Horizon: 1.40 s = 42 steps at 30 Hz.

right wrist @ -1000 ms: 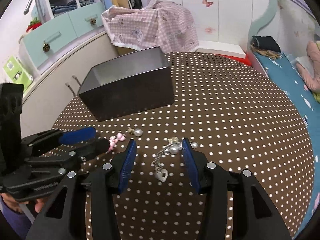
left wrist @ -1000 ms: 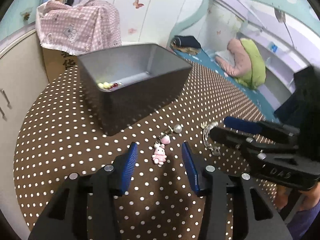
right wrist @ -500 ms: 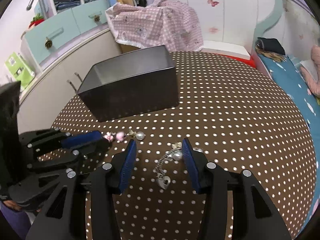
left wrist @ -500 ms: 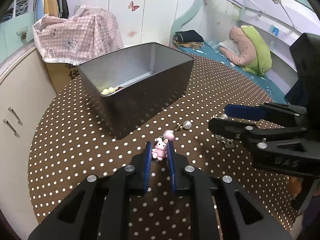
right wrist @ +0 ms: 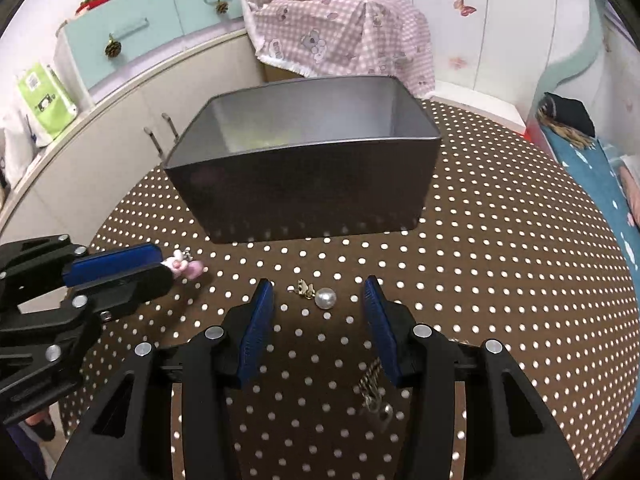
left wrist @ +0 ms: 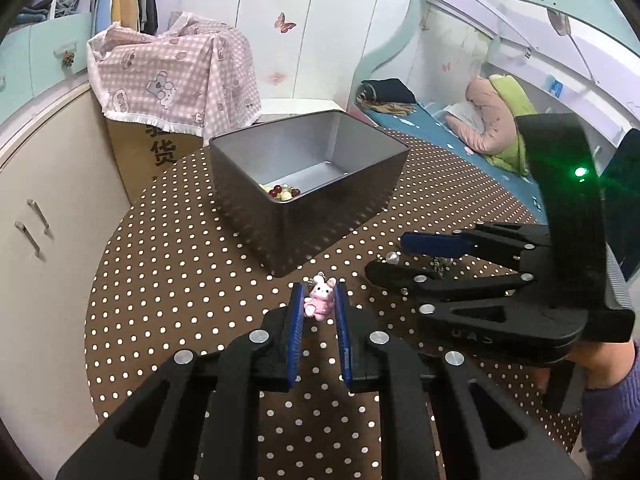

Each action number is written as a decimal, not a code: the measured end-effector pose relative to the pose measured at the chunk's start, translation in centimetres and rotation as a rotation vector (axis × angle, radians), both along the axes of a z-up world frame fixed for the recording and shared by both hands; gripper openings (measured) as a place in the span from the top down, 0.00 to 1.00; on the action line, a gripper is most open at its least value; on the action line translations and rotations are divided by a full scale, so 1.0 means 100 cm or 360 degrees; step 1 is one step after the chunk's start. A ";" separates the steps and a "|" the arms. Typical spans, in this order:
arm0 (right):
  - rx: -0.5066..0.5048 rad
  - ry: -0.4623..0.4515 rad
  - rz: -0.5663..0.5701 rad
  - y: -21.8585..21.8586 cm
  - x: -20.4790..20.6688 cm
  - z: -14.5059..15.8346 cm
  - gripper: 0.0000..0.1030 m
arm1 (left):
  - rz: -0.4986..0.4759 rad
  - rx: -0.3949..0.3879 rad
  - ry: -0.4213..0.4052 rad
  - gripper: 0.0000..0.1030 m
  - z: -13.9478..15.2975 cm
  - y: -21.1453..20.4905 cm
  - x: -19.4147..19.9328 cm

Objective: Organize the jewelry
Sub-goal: 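Carry the bunny charm with the left tool and a pearl item with the right tool into the grey box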

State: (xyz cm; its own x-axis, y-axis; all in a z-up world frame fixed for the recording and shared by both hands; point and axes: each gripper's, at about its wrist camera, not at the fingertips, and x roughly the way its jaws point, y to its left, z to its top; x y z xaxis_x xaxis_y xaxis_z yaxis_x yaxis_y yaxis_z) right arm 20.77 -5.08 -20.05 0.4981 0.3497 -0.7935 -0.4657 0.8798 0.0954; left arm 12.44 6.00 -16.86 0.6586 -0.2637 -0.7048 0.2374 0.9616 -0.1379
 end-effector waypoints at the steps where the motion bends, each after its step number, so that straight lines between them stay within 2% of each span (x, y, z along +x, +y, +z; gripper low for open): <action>1: -0.0009 -0.0011 0.0003 0.002 0.000 0.000 0.58 | 0.0001 -0.0001 0.0000 0.87 0.000 0.000 0.000; 2: -0.0038 -0.0031 0.0006 0.004 0.000 0.000 0.67 | 0.0000 -0.0004 0.0001 0.87 0.000 0.000 0.000; 3: -0.0054 -0.0039 0.0006 0.005 -0.001 0.000 0.70 | 0.0003 -0.0006 0.0000 0.87 0.000 0.001 0.000; 4: -0.0052 -0.0041 0.0009 0.006 -0.001 0.000 0.78 | 0.0001 -0.0012 0.0002 0.87 0.001 0.001 0.001; 7: -0.0048 -0.0038 0.0031 0.007 -0.002 0.000 0.89 | 0.0002 -0.0012 0.0003 0.87 0.001 0.002 0.001; 12: -0.0032 -0.0044 0.0022 0.002 -0.010 0.003 0.89 | -0.0013 -0.0040 -0.0011 0.87 0.006 0.004 0.001; 16: 0.0064 -0.0053 0.0000 -0.011 -0.015 0.018 0.89 | -0.0043 -0.0077 -0.0037 0.87 0.017 0.001 -0.002; 24: 0.0248 -0.0132 -0.0030 -0.039 -0.017 0.067 0.89 | -0.0125 -0.0146 -0.0170 0.87 0.059 -0.007 -0.004; 30: 0.0364 -0.0169 -0.0042 -0.048 0.002 0.100 0.89 | -0.0140 -0.0161 -0.0264 0.87 0.092 -0.006 0.013; 36: 0.0455 -0.0143 -0.0043 -0.042 0.028 0.118 0.89 | -0.0085 -0.0183 -0.0235 0.87 0.101 0.005 0.051; 42: 0.0505 -0.0034 -0.0028 -0.027 0.056 0.109 0.89 | -0.0032 -0.0169 -0.0112 0.87 0.080 0.012 0.078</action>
State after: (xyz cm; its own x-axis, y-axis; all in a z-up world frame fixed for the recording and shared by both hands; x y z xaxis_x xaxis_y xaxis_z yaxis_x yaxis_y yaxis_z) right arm 26.38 -7.76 -9.15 0.5216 0.5694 -0.6354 -0.4558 0.8155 0.3566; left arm 20.23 7.22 -8.84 0.6992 -0.3480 -0.6245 0.2692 0.9374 -0.2210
